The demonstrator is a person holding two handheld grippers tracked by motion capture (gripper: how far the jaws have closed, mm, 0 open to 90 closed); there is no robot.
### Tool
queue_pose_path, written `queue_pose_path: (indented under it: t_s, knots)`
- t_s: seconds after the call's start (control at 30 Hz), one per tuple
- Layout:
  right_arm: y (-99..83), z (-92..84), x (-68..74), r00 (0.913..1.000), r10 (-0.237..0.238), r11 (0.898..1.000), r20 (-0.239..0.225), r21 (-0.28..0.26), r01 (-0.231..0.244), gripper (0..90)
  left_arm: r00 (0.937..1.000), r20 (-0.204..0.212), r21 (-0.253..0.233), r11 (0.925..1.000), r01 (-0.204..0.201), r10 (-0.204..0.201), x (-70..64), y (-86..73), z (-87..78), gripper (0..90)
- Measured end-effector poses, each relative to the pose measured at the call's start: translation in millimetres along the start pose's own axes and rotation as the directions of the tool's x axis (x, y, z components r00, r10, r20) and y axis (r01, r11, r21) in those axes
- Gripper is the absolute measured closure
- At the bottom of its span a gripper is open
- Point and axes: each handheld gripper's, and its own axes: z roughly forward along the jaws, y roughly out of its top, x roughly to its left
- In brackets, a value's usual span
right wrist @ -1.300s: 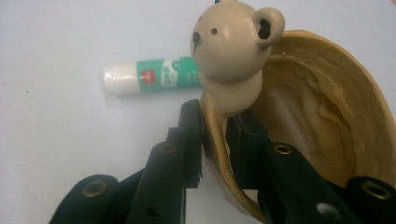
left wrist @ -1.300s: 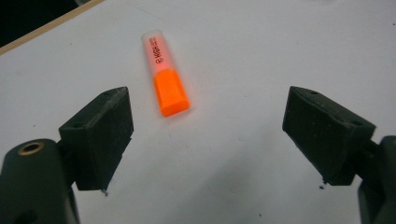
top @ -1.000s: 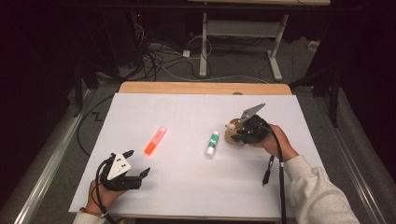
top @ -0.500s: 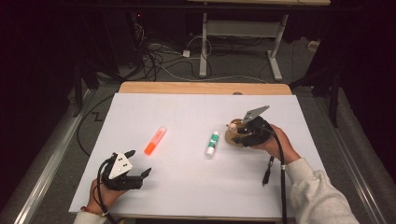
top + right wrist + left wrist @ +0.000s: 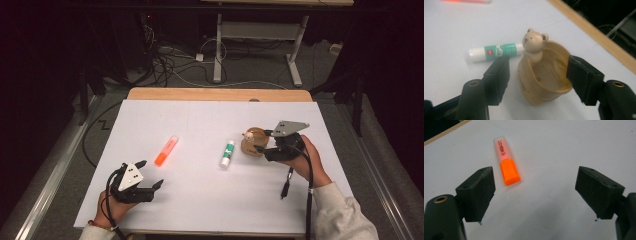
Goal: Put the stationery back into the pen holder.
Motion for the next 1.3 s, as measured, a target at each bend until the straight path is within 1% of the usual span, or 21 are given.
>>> queue_pose_path:
  t_s: [0.03, 0.07, 0.13, 0.2, 0.33, 0.4, 0.5, 0.53, 0.57, 0.6, 0.67, 0.73, 0.83, 0.97, 1.03, 1.1, 1.13, 1.17, 1.2, 1.23, 1.3]
  knots:
    - [-7.0, -10.0, 5.2, 0.9998, 0.015, 0.998, 0.015, -0.062, -0.014, 33.2, 1.0, -0.001, 0.0, 1.0, 0.0, 0.0, 0.0, 0.2, 0.2, 15.8]
    - [-7.0, -10.0, 5.2, 0.9998, 0.015, 0.998, 0.015, -0.062, -0.014, 33.2, 1.0, -0.001, -0.001, 1.0, 0.0, 0.0, 0.1, 0.5, 0.4, 15.8]
    - [-14.1, -19.1, 10.2, 0.9986, 0.021, 0.994, 0.049, -0.106, -0.015, 31.1, 1.0, 0.0, -0.002, 1.0, 0.003, -0.003, 0.1, 0.8, 1.0, 15.9]
    - [-21.5, -25.8, 13.2, 0.9973, 0.04, 0.989, 0.061, -0.147, -0.031, 31.0, 1.0, -0.003, 0.004, 1.0, 0.0, 0.001, -0.1, 1.5, 1.6, 15.9]
    - [-35.3, -38.4, 20.8, 0.9935, 0.031, 0.985, 0.109, -0.174, -0.012, 29.5, 0.9998, -0.011, 0.004, 0.9999, -0.016, 0.016, 0.7, 3.2, 1.9, 15.9]
    - [-41.1, -43.9, 24.0, 0.9906, 0.031, 0.983, 0.133, -0.184, -0.006, 29.5, 0.9999, -0.014, 0.02, 0.9998, 0.003, -0.003, 1.2, 3.9, 3.0, 15.9]
    - [-52.9, -51.3, 29.8, 0.9869, 0.042, 0.981, 0.156, -0.193, -0.011, 31.1, 0.9993, -0.018, 0.073, 0.9968, 0.033, -0.032, 5.1, 6.1, 7.6, 15.9]
    - [-61.7, -53.5, 34.0, 0.9871, 0.021, 0.984, 0.159, -0.178, 0.008, 32.0, 0.9988, -0.021, 0.082, 0.9956, 0.046, -0.044, 5.7, 6.7, 9.2, 16.0]
    - [-61.7, -53.5, 34.0, 0.9871, 0.021, 0.984, 0.159, -0.178, 0.008, 32.0, 0.9985, -0.022, 0.098, 0.9938, 0.052, -0.05, 7.0, 7.7, 10.3, 16.0]
    - [-65.9, -53.9, 35.5, 0.9856, 0.015, 0.986, 0.169, -0.164, 0.013, 32.1, 0.9979, -0.025, 0.112, 0.9918, 0.062, -0.059, 8.3, 9.0, 11.5, 16.0]
    - [-73.0, -54.2, 36.7, 0.9875, 0.018, 0.99, 0.157, -0.138, 0.004, 32.1, 0.9962, -0.033, 0.151, 0.9849, 0.085, -0.08, 12.6, 13.7, 14.0, 16.2]
    - [-78.0, -54.9, 37.4, 0.9864, 0.017, 0.993, 0.163, -0.121, 0.003, 32.0, 0.9929, -0.009, 0.17, 0.9784, 0.118, -0.118, 18.3, 19.0, 15.4, 16.3]
    - [-83.3, -56.6, 37.4, 0.9881, 0.038, 0.993, 0.149, -0.12, -0.02, 32.0, 0.9897, 0.003, 0.214, 0.9667, 0.14, -0.143, 24.0, 26.4, 18.4, 16.7]
    - [-87.4, -57.7, 40.9, 0.9882, 0.027, 0.995, 0.151, -0.102, -0.012, 32.0, 0.9849, 0.025, 0.269, 0.9499, 0.158, -0.171, 28.7, 36.6, 26.2, 17.3]
    - [-88.6, -58.1, 41.9, 0.9884, 0.031, 0.995, 0.149, -0.101, -0.016, 32.0, 0.982, 0.029, 0.301, 0.9385, 0.169, -0.187, 31.8, 43.1, 31.5, 17.3]
    - [-88.9, -58.3, 43.3, 0.9881, 0.023, 0.995, 0.152, -0.095, -0.009, 32.0, 0.9806, 0.013, 0.338, 0.9238, 0.18, -0.196, 37.2, 50.2, 37.1, 18.6]
    - [-88.7, -58.3, 43.7, 0.988, 0.02, 0.995, 0.153, -0.095, -0.005, 32.0, 0.9795, 0.01, 0.358, 0.9155, 0.184, -0.201, 40.5, 53.6, 39.7, 20.7]
    - [-88.4, -58.5, 44.2, 0.9879, 0.017, 0.995, 0.154, -0.096, -0.003, 32.0, 0.9779, 0.015, 0.386, 0.9035, 0.187, -0.208, 43.8, 56.8, 43.0, 21.6]
    - [-88.0, -58.6, 44.7, 0.9882, 0.016, 0.995, 0.153, -0.099, -0.001, 32.0, 0.9766, 0.028, 0.422, 0.888, 0.182, -0.213, 47.7, 60.2, 47.5, 22.8]
    - [-87.6, -58.6, 45.3, 0.9886, 0.016, 0.995, 0.15, -0.102, -0.001, 32.0, 0.9763, 0.036, 0.448, 0.8769, 0.175, -0.213, 49.8, 62.3, 50.3, 25.4]
    - [-87.0, -58.4, 46.1, 0.9885, 0.008, 0.995, 0.151, -0.099, 0.007, 32.1, 0.9781, 0.04, 0.502, 0.8502, 0.157, -0.204, 54.0, 67.3, 58.3, 27.1]
